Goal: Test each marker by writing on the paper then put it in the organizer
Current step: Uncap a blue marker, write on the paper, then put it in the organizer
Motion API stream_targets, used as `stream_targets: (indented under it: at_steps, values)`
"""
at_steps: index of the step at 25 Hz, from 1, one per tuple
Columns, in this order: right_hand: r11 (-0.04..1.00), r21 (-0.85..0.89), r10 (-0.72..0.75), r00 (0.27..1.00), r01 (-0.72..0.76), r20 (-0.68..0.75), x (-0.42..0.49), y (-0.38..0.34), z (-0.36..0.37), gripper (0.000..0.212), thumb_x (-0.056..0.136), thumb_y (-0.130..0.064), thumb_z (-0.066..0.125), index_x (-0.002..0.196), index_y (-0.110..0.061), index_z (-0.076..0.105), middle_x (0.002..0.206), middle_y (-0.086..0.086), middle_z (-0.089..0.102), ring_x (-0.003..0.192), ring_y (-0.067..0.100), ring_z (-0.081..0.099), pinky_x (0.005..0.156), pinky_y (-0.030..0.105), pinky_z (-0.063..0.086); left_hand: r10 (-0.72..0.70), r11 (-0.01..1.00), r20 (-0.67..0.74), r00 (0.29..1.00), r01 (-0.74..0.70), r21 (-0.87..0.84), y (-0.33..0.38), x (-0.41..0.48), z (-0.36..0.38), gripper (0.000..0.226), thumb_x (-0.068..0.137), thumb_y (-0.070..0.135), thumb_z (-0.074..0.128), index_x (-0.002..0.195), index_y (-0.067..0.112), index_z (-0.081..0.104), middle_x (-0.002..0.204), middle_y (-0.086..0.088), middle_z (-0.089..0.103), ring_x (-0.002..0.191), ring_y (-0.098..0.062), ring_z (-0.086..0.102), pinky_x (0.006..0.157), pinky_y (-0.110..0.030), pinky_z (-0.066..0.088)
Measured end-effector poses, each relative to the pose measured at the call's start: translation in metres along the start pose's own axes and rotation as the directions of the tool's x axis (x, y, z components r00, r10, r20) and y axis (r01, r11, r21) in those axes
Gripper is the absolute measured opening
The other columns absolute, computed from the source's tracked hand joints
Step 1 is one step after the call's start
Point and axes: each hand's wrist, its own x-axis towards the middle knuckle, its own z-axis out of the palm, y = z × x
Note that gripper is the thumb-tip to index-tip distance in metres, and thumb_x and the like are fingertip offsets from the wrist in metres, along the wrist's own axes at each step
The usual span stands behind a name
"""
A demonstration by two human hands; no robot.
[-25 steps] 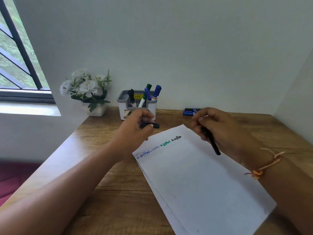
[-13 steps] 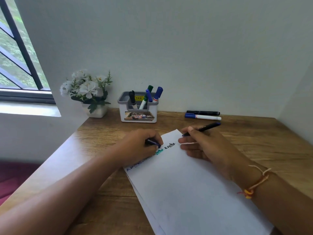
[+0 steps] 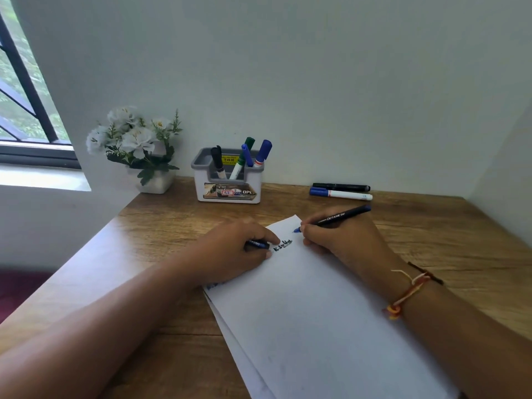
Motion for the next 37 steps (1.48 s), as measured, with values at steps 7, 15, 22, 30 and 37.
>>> stream_targets:
  at_steps: [7, 15, 22, 30, 37]
  values:
    - [0.998, -0.055, -0.012, 1.0, 0.013, 0.013, 0.006, 0.0068, 0.0029, 0.009, 0.077, -0.014, 0.073, 0.075, -0.021, 0.079, 0.068, -0.004, 0.074, 0.059, 0.003, 0.063, 0.053, 0.018, 0.048, 0.01, 0.999, 0.056, 0.998, -0.012, 0.042, 0.0023, 0.0009, -0.0003, 0.038, 0.099, 0.031, 0.055, 0.133, 0.048, 0.056, 0.118, 0.013, 0.053, 0.11, -0.01, 0.05, 0.096, -0.031, 0.046]
    - [0.993, -0.12, -0.005, 1.0, 0.006, 0.011, 0.0061, 0.0085, 0.005, 0.008, 0.078, -0.018, 0.071, 0.077, -0.022, 0.078, 0.069, -0.003, 0.075, 0.057, -0.001, 0.061, 0.054, 0.019, 0.047, 0.001, 1.0, 0.063, 0.998, -0.003, 0.03, 0.0023, 0.0001, 0.0005, 0.039, 0.1, 0.031, 0.053, 0.133, 0.051, 0.056, 0.119, 0.012, 0.051, 0.111, -0.011, 0.049, 0.096, -0.034, 0.046]
    - [0.991, -0.136, 0.008, 1.0, -0.01, -0.014, 0.0062, 0.0082, 0.0047, 0.007, 0.077, -0.021, 0.07, 0.074, -0.021, 0.076, 0.069, 0.001, 0.076, 0.057, 0.003, 0.062, 0.058, 0.024, 0.051, 0.009, 1.0, 0.054, 0.998, -0.01, 0.024, 0.0061, -0.0016, -0.0013, 0.039, 0.1, 0.028, 0.053, 0.133, 0.047, 0.058, 0.116, 0.008, 0.053, 0.108, -0.012, 0.051, 0.094, -0.034, 0.046]
    - [0.982, -0.188, 0.0, 1.0, -0.004, -0.024, 0.0068, 0.0084, 0.0055, 0.006, 0.075, -0.022, 0.07, 0.075, -0.022, 0.076, 0.069, -0.001, 0.075, 0.057, 0.001, 0.063, 0.058, 0.024, 0.051, 0.011, 1.0, 0.054, 0.998, -0.013, 0.027, 0.006, -0.0016, -0.0013, 0.039, 0.1, 0.028, 0.053, 0.134, 0.047, 0.058, 0.111, 0.009, 0.052, 0.106, -0.011, 0.051, 0.093, -0.034, 0.046]
    - [0.983, -0.184, -0.004, 0.999, -0.002, -0.033, 0.0076, 0.0093, 0.0052, 0.005, 0.074, -0.022, 0.071, 0.075, -0.023, 0.076, 0.069, -0.002, 0.075, 0.06, 0.003, 0.065, 0.059, 0.023, 0.052, 0.004, 0.999, 0.06, 0.998, -0.006, 0.031, 0.0078, -0.0021, -0.0022, 0.039, 0.101, 0.029, 0.052, 0.135, 0.047, 0.057, 0.115, 0.006, 0.054, 0.107, -0.013, 0.052, 0.094, -0.035, 0.047]
